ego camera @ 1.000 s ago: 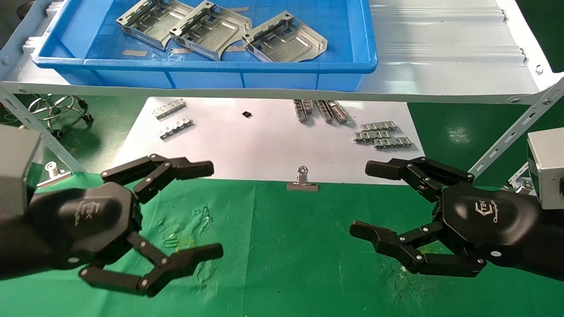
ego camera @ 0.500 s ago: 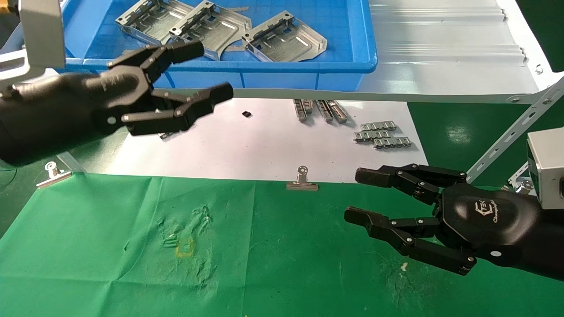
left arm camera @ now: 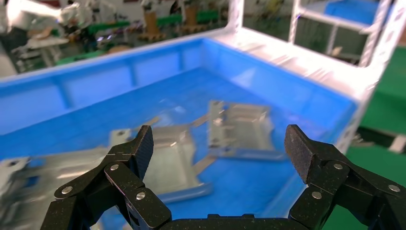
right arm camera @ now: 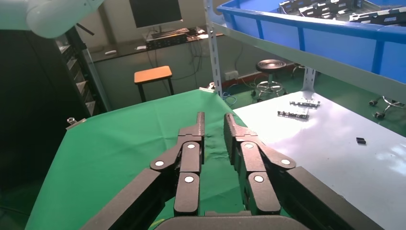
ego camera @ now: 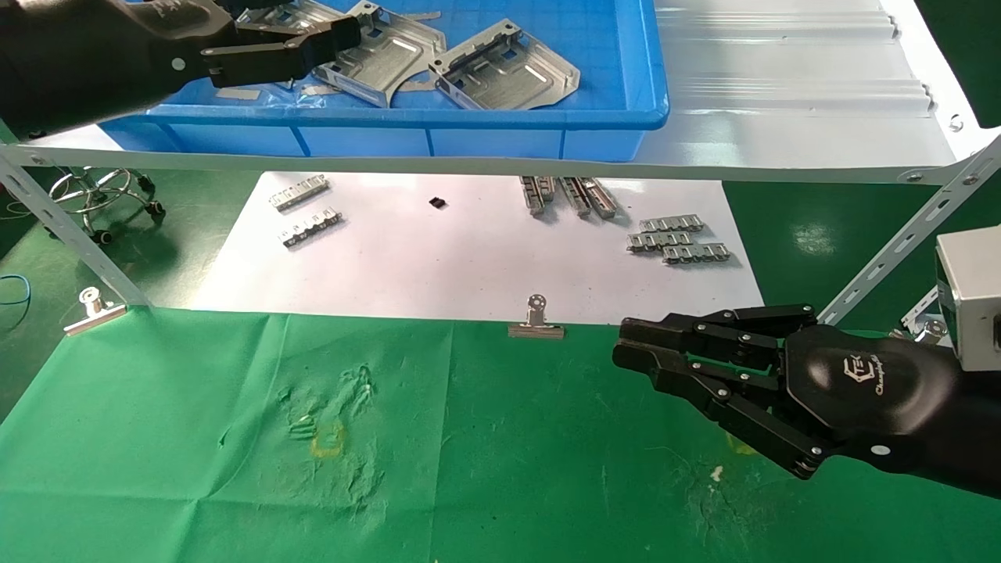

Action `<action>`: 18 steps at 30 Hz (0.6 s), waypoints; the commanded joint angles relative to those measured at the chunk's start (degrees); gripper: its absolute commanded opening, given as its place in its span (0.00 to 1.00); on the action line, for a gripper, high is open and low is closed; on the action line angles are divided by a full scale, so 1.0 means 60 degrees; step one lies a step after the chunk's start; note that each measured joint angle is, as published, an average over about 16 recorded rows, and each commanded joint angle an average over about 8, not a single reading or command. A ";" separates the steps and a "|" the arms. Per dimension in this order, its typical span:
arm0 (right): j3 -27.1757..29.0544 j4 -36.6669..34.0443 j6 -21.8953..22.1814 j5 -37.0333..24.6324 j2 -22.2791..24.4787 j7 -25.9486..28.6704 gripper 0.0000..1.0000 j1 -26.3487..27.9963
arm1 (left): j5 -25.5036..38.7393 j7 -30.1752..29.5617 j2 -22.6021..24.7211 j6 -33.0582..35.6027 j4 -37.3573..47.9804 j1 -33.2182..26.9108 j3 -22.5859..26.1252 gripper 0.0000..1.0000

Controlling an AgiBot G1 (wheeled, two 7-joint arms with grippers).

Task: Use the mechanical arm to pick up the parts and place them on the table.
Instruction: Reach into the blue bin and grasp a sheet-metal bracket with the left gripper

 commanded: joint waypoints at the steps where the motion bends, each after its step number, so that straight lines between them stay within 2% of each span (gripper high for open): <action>1: 0.0000 0.0000 0.0000 0.0000 0.0000 0.0000 0.00 0.0000 | 0.0360 -0.0098 0.0082 -0.0057 0.0361 -0.0393 0.0194 1.00; 6: 0.0000 0.0000 0.0000 0.0000 0.0000 0.0000 0.00 0.0000 | 0.1109 -0.0119 0.0412 -0.0230 0.1716 -0.1313 0.0591 1.00; 15: 0.0000 0.0000 0.0000 0.0000 0.0000 0.0000 0.00 0.0000 | 0.1811 0.0453 0.1074 -0.0674 0.4155 -0.2532 0.0920 1.00; 18: 0.0000 0.0000 0.0000 0.0000 0.0000 0.0000 0.00 0.0000 | 0.1932 0.0687 0.1281 -0.0980 0.4827 -0.2802 0.0962 0.92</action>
